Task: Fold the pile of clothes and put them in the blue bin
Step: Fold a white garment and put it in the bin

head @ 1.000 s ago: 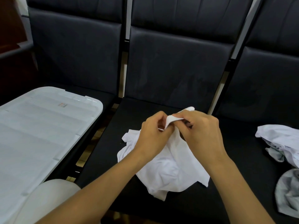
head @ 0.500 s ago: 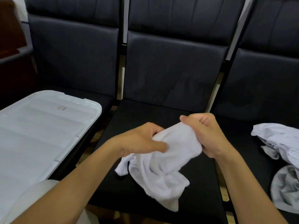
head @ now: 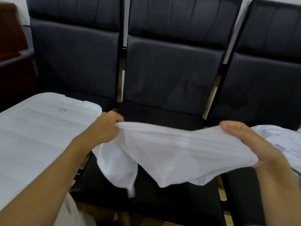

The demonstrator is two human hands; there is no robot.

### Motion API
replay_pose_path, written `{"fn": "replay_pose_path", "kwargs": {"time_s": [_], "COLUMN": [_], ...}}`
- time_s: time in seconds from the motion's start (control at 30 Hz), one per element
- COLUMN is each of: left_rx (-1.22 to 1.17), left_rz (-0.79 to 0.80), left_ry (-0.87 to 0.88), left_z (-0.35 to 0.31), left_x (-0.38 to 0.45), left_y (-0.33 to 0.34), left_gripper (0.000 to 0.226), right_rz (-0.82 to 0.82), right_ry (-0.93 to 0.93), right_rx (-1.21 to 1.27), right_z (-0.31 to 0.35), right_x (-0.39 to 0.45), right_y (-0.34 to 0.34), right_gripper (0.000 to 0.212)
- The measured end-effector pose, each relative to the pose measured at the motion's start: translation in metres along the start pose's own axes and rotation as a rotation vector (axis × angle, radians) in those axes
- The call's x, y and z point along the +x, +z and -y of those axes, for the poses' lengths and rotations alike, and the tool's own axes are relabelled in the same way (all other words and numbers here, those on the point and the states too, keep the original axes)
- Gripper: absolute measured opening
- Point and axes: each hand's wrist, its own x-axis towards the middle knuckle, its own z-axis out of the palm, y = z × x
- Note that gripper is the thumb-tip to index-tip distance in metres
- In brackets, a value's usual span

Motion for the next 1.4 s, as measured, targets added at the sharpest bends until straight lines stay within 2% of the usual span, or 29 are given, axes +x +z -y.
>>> {"fn": "replay_pose_path", "kwargs": {"time_s": [0.1, 0.17, 0.23, 0.33, 0.4, 0.47, 0.5, 0.57, 0.63, 0.67, 0.73, 0.8, 0.87, 0.93, 0.97, 1.03, 1.1, 1.13, 1.17, 1.2, 1.23, 1.3, 1.37, 1.4], "left_rx": [0.028, 0.098, 0.151, 0.340, 0.444, 0.464, 0.447, 0.326, 0.150, 0.071, 0.004, 0.022, 0.068, 0.226, 0.331, 0.526, 0.628, 0.648, 0.652, 0.621, 0.556, 0.485, 0.498, 0.507], "left_rz": [0.540, 0.833, 0.924, 0.845, 0.715, 0.411, 0.176, -0.333, -0.734, -0.875, -1.039, -1.065, -0.970, -0.755, -0.566, 0.013, 0.620, 0.806, 0.881, 0.869, 0.797, 0.662, 0.642, 0.657], "left_ry": [-0.015, -0.063, -0.112, -0.217, -0.301, -0.294, -0.253, -0.117, 0.054, 0.142, 0.287, 0.366, 0.435, 0.383, 0.269, -0.068, -0.283, -0.321, -0.335, -0.331, -0.315, -0.236, -0.187, -0.170], "left_z": [0.010, 0.018, 0.026, 0.042, 0.050, 0.049, 0.043, 0.029, 0.016, 0.012, 0.008, 0.016, 0.038, 0.068, 0.083, 0.102, 0.109, 0.106, 0.101, 0.096, 0.093, 0.087, 0.073, 0.064], "left_x": [-0.012, -0.020, -0.022, -0.013, -0.004, 0.007, 0.011, 0.019, 0.019, 0.018, 0.012, 0.007, 0.001, -0.009, -0.013, -0.025, -0.037, -0.040, -0.041, -0.040, -0.035, -0.021, -0.006, -0.002], "left_y": [-0.012, -0.017, -0.018, -0.013, -0.004, 0.005, 0.006, -0.002, -0.024, -0.035, -0.052, -0.059, -0.058, -0.048, -0.043, -0.030, -0.020, -0.016, -0.013, -0.009, -0.004, 0.007, 0.020, 0.027], "left_gripper": [0.033, 0.038, 0.041, 0.052, 0.059, 0.048, 0.035, 0.012, 0.013, 0.016, 0.019, 0.015, 0.016, 0.020, 0.026, 0.037, 0.043, 0.045, 0.045, 0.042, 0.038, 0.028, 0.024, 0.025], "right_rz": [0.273, 0.363, 0.335, 0.194, 0.087, -0.102, -0.265, -0.661, -1.011, -1.131, -1.239, -1.232, -1.094, -0.837, -0.679, -0.382, -0.126, 0.016, 0.132, 0.163, 0.119, -0.074, -0.254, -0.329], "right_ry": [0.132, 0.214, 0.289, 0.473, 0.554, 0.482, 0.365, 0.015, -0.389, -0.553, -0.781, -0.899, -0.951, -0.861, -0.740, -0.442, -0.114, 0.041, 0.168, 0.256, 0.315, 0.382, 0.480, 0.523], "right_rx": [-0.077, -0.132, -0.177, -0.345, -0.612, -0.876, -0.958, -0.961, -0.921, -0.896, -0.849, -0.886, -0.987, -1.046, -1.039, -0.994, -0.895, -0.857, -0.843, -0.858, -0.871, -1.029, -1.227, -1.230], "right_z": [-0.013, -0.020, -0.022, -0.028, -0.037, -0.043, -0.045, -0.036, -0.014, -0.003, 0.010, 0.008, -0.003, -0.028, -0.043, -0.073, -0.099, -0.111, -0.122, -0.130, -0.136, -0.143, -0.147, -0.150], "right_x": [0.001, 0.002, 0.001, 0.005, 0.014, 0.027, 0.033, 0.042, 0.043, 0.043, 0.039, 0.031, 0.021, 0.008, 0.002, -0.009, -0.016, -0.018, -0.020, -0.023, -0.024, -0.019, -0.008, 0.000], "right_y": [-0.018, -0.029, -0.036, -0.041, -0.043, -0.042, -0.040, -0.036, -0.030, -0.028, -0.025, -0.019, -0.015, -0.016, -0.016, -0.010, -0.003, 0.000, 0.002, 0.003, 0.000, -0.011, -0.028, -0.031], "right_gripper": [0.040, 0.038, 0.033, 0.019, 0.020, 0.019, 0.021, 0.023, 0.030, 0.033, 0.038, 0.037, 0.029, 0.023, 0.028, 0.054, 0.049, 0.039, 0.033, 0.033, 0.034, 0.038, 0.042, 0.045]}}
